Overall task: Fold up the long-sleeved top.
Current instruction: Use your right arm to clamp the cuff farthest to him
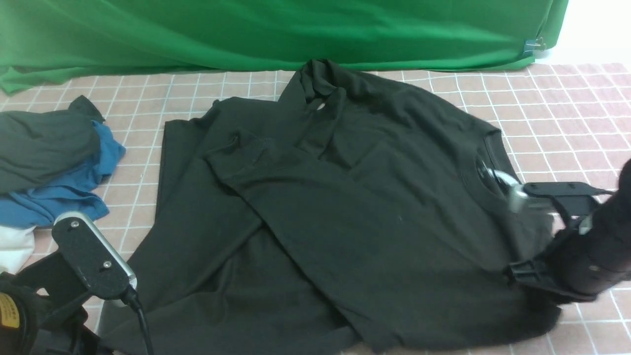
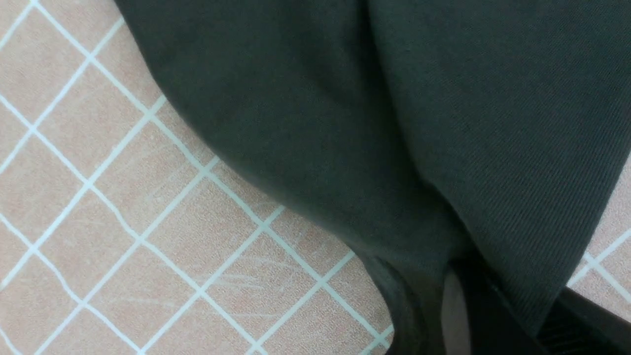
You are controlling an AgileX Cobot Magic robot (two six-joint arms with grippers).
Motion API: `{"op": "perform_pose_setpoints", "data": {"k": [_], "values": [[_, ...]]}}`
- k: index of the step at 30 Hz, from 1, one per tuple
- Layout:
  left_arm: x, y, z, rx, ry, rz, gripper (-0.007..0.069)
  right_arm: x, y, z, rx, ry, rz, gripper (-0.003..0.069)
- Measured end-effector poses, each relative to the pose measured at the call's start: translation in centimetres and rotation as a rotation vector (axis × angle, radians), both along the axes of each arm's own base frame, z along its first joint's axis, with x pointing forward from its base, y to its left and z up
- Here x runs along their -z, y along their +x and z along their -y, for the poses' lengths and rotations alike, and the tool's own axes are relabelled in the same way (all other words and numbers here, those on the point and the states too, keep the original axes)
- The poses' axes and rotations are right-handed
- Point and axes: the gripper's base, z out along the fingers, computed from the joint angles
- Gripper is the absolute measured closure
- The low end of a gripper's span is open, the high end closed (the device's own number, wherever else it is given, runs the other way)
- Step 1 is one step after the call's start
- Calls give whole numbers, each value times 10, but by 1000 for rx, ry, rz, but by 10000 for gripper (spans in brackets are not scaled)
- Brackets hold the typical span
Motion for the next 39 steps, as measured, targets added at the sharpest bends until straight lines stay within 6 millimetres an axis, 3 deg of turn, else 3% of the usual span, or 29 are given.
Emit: {"op": "perform_pose_setpoints", "data": {"k": [3, 7, 16, 18, 21, 22, 23, 25, 27, 30, 31, 32, 33, 34, 38, 39], "values": [[1, -3, 0, -1, 5, -36, 592, -22, -19, 11, 12, -95, -49, 598], [3, -9, -2, -3, 18, -103, 592, -34, -35, 18, 29, -149, -103, 598], [-2, -19, 0, -8, -27, -121, 592, -15, -66, 24, 37, -184, -262, 564], [-3, -21, -1, -8, -29, -120, 592, -13, -69, 25, 33, -192, -276, 479], [-3, -23, -1, -7, -28, -126, 592, -13, -70, 26, 12, -203, -284, 281], [-3, -23, -1, -7, -27, -127, 592, -13, -69, 26, 10, -202, -283, 268], [-3, -24, -1, -7, -25, -136, 592, -15, -69, 26, -12, -200, -281, 162], [-3, -24, -1, -7, -25, -137, 592, -21, -67, 26, -24, -196, -260, 106], [-3, -24, -1, -7, -24, -140, 592, -33, -63, 25, -23, -184, -196, 103], [-3, -26, -1, -10, -27, -158, 567, -61, -55, 24, -13, -156, -44, 157], [-3, -26, -1, -10, -26, -159, 567, -61, -55, 24, -13, -156, -41, 161], [-3, -27, -2, -10, -23, -171, 526, -81, -50, 22, -5, -130, 76, 198], [-3, -27, -2, -10, -23, -171, 519, -83, -50, 22, -4, -127, 89, 207], [-3, -27, -2, -9, -22, -176, 461, -101, -48, 21, -4, -103, 180, 237], [-3, -28, -2, -10, -21, -179, 247, -134, -54, 19, -5, -42, 343, 306], [-3, -28, -2, -10, -21, -179, 247, -134, -55, 19, -6, -39, 346, 306]]}}
